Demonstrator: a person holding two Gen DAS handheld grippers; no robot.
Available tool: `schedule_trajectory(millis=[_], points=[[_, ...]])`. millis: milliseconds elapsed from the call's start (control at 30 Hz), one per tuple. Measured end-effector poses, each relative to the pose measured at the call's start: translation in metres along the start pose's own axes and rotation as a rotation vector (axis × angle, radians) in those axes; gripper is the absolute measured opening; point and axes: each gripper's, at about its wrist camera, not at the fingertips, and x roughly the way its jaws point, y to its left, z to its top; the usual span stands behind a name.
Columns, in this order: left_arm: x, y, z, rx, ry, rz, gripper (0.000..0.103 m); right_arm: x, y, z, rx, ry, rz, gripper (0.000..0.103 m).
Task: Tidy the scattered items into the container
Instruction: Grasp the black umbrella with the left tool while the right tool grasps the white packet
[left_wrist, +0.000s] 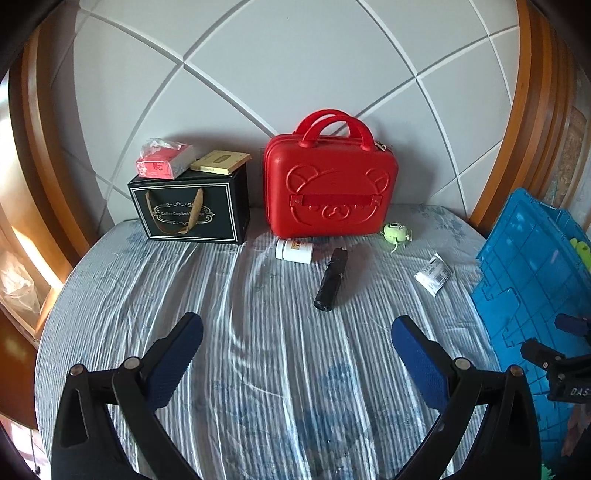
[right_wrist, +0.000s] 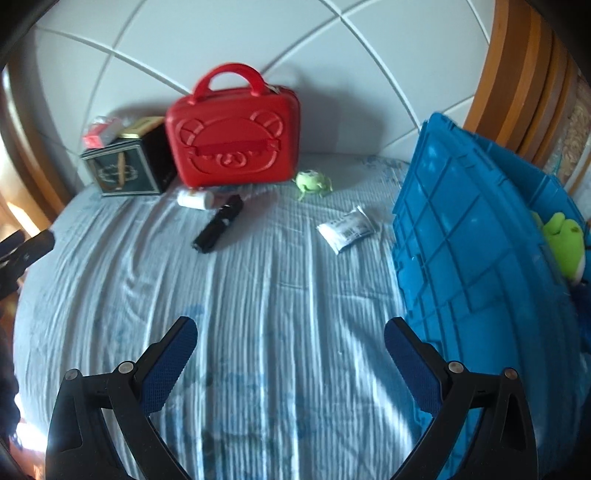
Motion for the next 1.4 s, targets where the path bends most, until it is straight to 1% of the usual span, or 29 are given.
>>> schedule_trajectory(millis=[100, 200, 333, 400, 567, 667, 800, 933, 1133, 1233, 1267, 1300, 1333, 1367, 1400], points=[[0.040, -0.008, -0.002, 0.023, 0.015, 0.003, 0.103, 0.050, -0.010, 0.015, 0.031, 0.016, -0.028, 0.103], [0.080, -0.015, -0.004, 0.046, 0.009, 0.011, 0.103, 0.102, -0.020, 0.035, 0.078, 0.027, -0.049, 0.103], [0.142, -0.023, -0.006, 0.075, 0.015, 0.010, 0.103, 0.160, -0.031, 0.057, 0.132, 0.033, -0.059, 0.103], [0.172, -0.027, -0.007, 0.101, 0.027, 0.015, 0.103, 0.185, -0.035, 0.065, 0.150, 0.034, -0.080, 0.103], [0.236, -0.032, -0.006, 0.112, 0.053, -0.017, 0.101, 0.253, -0.054, 0.081, 0.223, 0.063, -0.127, 0.103], [0.266, -0.044, -0.004, 0.136, 0.060, -0.039, 0.101, 0.289, -0.069, 0.085, 0.306, 0.097, -0.150, 0.103], [0.297, -0.060, -0.006, 0.176, 0.081, -0.046, 0.101, 0.310, -0.087, 0.090, 0.387, 0.085, -0.224, 0.103], [0.323, -0.072, -0.007, 0.203, 0.113, -0.027, 0.101, 0.328, -0.101, 0.095, 0.436, 0.092, -0.241, 0.103], [0.346, -0.074, -0.010, 0.202, 0.149, 0.005, 0.099, 0.348, -0.109, 0.102, 0.431, 0.103, -0.273, 0.103], [0.350, -0.074, -0.008, 0.189, 0.148, -0.002, 0.099, 0.359, -0.108, 0.104, 0.406, 0.128, -0.271, 0.102], [0.350, -0.075, -0.007, 0.192, 0.149, -0.004, 0.095, 0.359, -0.109, 0.105, 0.403, 0.116, -0.270, 0.102], [0.349, -0.075, -0.007, 0.195, 0.148, -0.016, 0.083, 0.361, -0.108, 0.106, 0.398, 0.112, -0.269, 0.102], [0.347, -0.077, -0.007, 0.200, 0.147, -0.033, 0.076, 0.361, -0.108, 0.106, 0.393, 0.109, -0.259, 0.100], [0.346, -0.079, -0.007, 0.209, 0.145, -0.044, 0.057, 0.360, -0.106, 0.107, 0.380, 0.100, -0.231, 0.088], [0.343, -0.082, -0.008, 0.217, 0.144, -0.051, 0.041, 0.359, -0.104, 0.108, 0.366, 0.089, -0.206, 0.070]])
